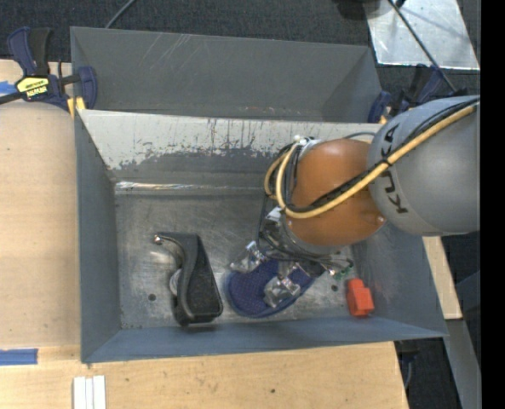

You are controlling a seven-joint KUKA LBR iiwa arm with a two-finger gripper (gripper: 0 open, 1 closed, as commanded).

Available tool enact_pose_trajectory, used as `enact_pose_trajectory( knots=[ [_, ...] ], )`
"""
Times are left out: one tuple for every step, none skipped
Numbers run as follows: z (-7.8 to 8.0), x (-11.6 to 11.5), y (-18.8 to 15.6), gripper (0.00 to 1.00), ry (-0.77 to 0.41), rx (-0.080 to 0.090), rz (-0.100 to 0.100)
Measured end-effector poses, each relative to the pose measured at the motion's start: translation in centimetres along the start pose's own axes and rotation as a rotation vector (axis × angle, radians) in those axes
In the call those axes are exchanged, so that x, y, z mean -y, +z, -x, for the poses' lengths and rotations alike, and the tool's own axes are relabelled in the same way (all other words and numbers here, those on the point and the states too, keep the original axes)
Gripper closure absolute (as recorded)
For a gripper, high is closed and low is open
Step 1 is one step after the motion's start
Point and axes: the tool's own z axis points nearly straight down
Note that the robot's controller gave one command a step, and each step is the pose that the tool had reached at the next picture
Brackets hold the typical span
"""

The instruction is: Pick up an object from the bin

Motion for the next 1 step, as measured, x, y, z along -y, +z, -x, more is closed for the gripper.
enact_pose_trajectory(
  knots=[
    [0.77, 0.29, -11.42, 1.00, 0.009, 0.006, -0.003]
  ],
)
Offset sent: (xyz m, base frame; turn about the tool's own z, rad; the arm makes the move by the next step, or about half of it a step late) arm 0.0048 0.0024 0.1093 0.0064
